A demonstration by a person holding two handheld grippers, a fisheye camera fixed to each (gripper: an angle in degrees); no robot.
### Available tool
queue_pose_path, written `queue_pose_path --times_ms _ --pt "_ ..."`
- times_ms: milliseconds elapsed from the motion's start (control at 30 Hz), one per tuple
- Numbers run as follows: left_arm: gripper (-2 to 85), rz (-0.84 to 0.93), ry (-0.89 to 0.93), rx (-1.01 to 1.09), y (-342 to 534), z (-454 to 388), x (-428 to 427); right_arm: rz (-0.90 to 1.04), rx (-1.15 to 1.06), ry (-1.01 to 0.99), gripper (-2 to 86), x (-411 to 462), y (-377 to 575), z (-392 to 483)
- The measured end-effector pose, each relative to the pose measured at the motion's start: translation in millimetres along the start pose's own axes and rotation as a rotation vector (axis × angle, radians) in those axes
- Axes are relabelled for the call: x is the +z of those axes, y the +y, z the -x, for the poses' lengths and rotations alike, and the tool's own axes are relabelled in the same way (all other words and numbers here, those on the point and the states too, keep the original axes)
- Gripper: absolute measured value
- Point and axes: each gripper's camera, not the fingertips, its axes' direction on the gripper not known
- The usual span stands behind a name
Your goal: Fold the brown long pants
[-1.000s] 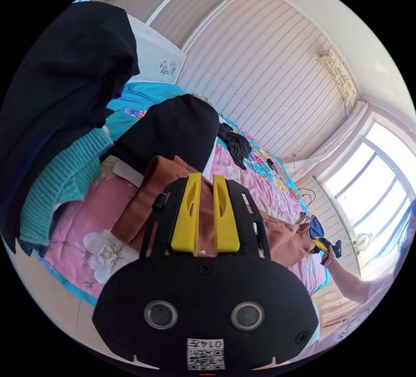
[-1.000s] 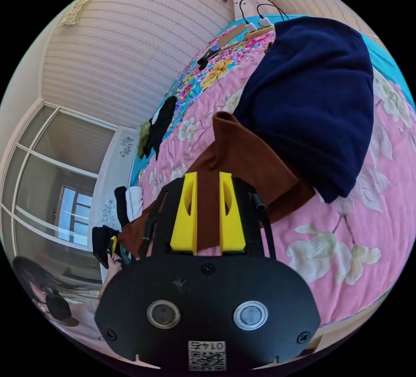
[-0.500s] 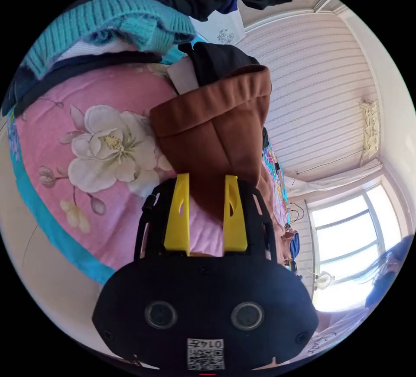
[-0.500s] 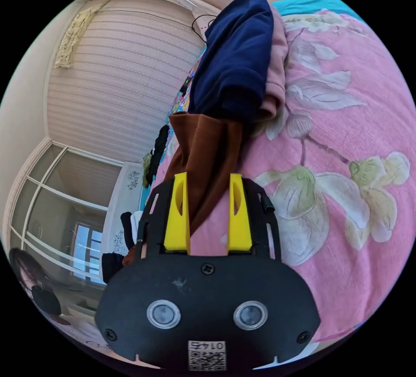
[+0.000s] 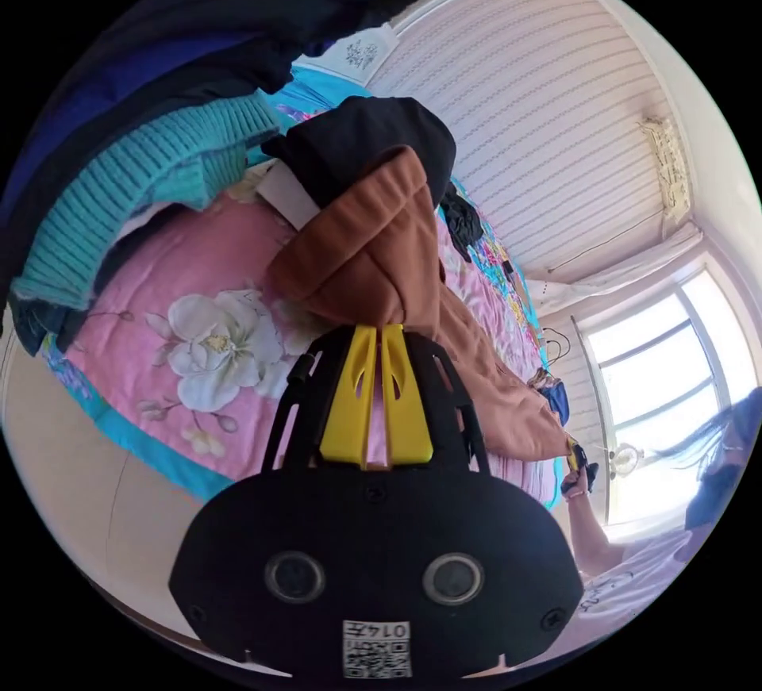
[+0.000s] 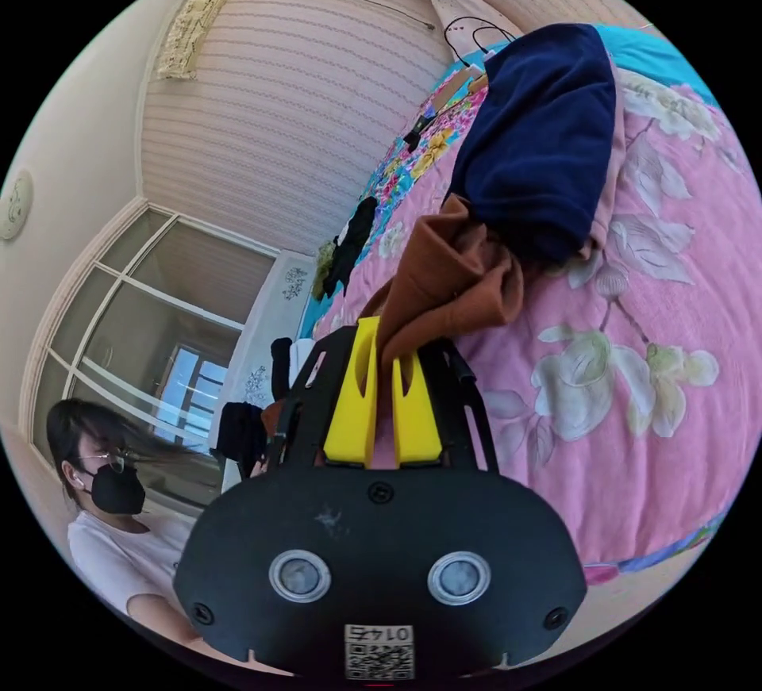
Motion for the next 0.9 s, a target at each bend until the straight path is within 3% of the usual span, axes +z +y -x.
queue_pose_path --times_ms 167,300,433,500,567,633,700,767,900 --pt "-1.0 0.030 0.051 0.049 65.5 -6.9 -30.5 0.047 0.075 0.053 -0.1 -55.4 49.7 -9.7" --pt "-1.0 0.085 -0.067 0.006 135.3 11.8 -17.7 0.097 0.193 0.094 0.2 -69.0 82.6 -32.1" --pt "-0.9 0.036 -0.059 -0.014 164.4 18.7 -9.0 0.080 0.338 0.117 2.3 -68.4 104.8 -58.4" --pt "-0.9 0.036 -0.189 0.172 176.7 -10.1 -23.1 0.023 0.341 0.161 3.1 -83.6 109.7 -49.4" --pt "-0.9 0.073 -0.302 0.364 183.8 -44.6 -26.4 -0.073 0.309 0.340 3.2 -109.2 109.1 -19.0" --pt "-0.8 0.129 -0.342 0.568 188.4 -85.3 -15.5 -0.087 0.156 0.519 3.4 -109.0 94.0 26.6" --pt "-0.2 0.194 -0.362 0.818 194.2 -138.4 26.2 0.038 -0.102 0.665 4.2 -69.1 68.9 84.2" --pt "0.8 0.268 -0.337 0.963 198.9 -171.8 78.3 0.235 -0.452 0.761 7.4 26.0 47.3 158.2" --pt "5.2 0.464 -0.306 1.265 222.5 -233.2 214.8 0.512 -0.905 0.560 8.2 175.5 50.2 248.2"
